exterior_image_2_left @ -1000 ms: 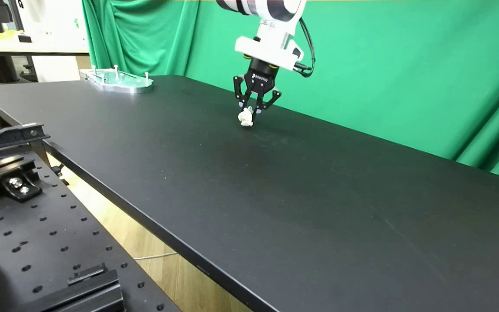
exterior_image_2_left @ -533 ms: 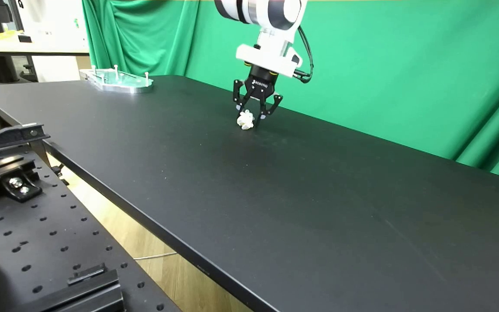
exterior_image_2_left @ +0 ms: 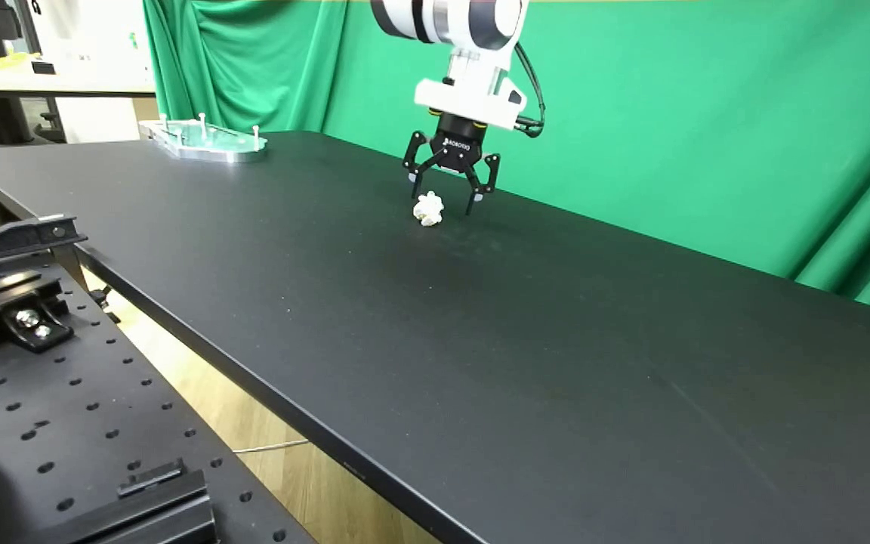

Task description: Move the white object to the left

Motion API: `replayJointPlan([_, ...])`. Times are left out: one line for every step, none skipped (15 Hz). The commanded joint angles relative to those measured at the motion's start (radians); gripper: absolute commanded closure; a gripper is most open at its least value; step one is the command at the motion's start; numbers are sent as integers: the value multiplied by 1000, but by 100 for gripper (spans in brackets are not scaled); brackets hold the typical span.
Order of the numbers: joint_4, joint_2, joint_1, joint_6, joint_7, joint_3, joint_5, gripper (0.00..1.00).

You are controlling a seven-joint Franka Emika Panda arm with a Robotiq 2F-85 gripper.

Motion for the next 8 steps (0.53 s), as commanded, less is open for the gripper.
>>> replayJointPlan([11, -20, 54, 22, 88, -47, -76, 0])
replayJointPlan([11, -25, 69, 30, 110, -61, -98, 0])
replayJointPlan([10, -29, 84, 41, 134, -76, -120, 1])
replayJointPlan([7, -33, 98, 52, 157, -89, -141, 0])
replayJointPlan([1, -40, 114, 71, 186, -106, -162, 0])
replayJointPlan([-3, -45, 129, 86, 218, -121, -181, 0])
replayJointPlan([-10, -50, 142, 112, 256, -134, -192, 0])
replayJointPlan([-15, -54, 155, 127, 289, -149, -206, 0])
